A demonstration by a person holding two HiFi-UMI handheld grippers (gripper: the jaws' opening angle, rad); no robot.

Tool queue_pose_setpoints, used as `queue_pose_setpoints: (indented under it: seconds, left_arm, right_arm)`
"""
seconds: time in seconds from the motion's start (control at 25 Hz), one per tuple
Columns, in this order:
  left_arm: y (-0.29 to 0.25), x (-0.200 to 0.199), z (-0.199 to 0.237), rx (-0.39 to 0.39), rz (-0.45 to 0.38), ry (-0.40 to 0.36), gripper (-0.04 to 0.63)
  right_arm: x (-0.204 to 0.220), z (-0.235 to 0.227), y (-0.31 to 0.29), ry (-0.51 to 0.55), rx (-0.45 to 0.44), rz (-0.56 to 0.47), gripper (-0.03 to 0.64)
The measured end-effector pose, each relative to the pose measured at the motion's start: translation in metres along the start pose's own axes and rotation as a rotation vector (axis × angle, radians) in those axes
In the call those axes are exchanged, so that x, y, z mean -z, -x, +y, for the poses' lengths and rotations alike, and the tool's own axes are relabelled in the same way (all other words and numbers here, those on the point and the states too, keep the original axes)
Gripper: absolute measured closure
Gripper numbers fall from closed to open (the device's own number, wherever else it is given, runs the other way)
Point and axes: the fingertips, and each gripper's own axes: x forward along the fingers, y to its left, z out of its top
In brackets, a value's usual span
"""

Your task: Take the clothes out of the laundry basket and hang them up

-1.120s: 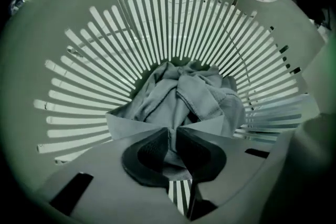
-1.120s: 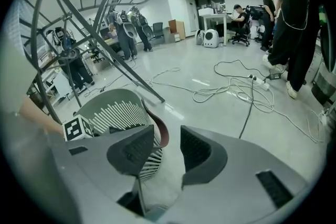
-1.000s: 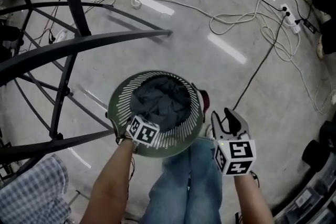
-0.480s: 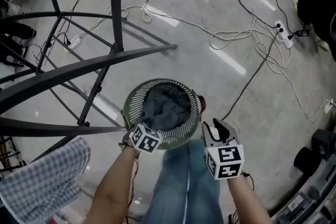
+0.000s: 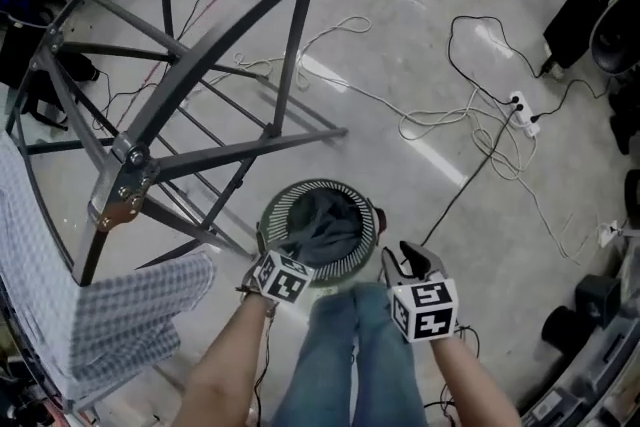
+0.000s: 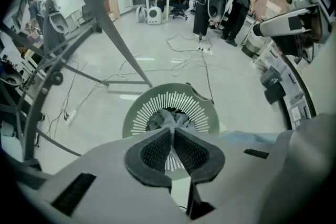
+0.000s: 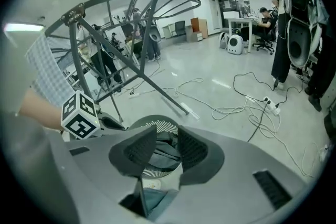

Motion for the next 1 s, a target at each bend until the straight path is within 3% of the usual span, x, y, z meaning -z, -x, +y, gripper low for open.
queue_pose_setpoints:
  seconds: [0.4, 0.64, 0.84, 1.0]
  left_arm:
    - [0.145, -0.042, -0.015, -0.047, -0.138, 0.031, 0.569]
    - [0.233, -0.073, -0.015, -0.058, -0.214, 0.098, 0.569]
    - [0.295, -0.099, -0.016, -0.088, -0.269, 0.040, 0.571]
    - [0.343, -0.119, -0.017, -0.107, -0.301, 0.019, 0.571]
  right_arm:
    - [-0.063, 0.041, 0.100, 0.234, -0.063, 0.021, 0.499]
    - [-0.099, 0.058, 0.148, 0.341, -0.122, -0.003, 0.523]
    - [-0.127, 0.073, 0.173, 0.437, -0.150, -0.029, 0.532]
    - [-0.135, 0.087, 0.176, 0.557, -0.221, 0.002, 0.532]
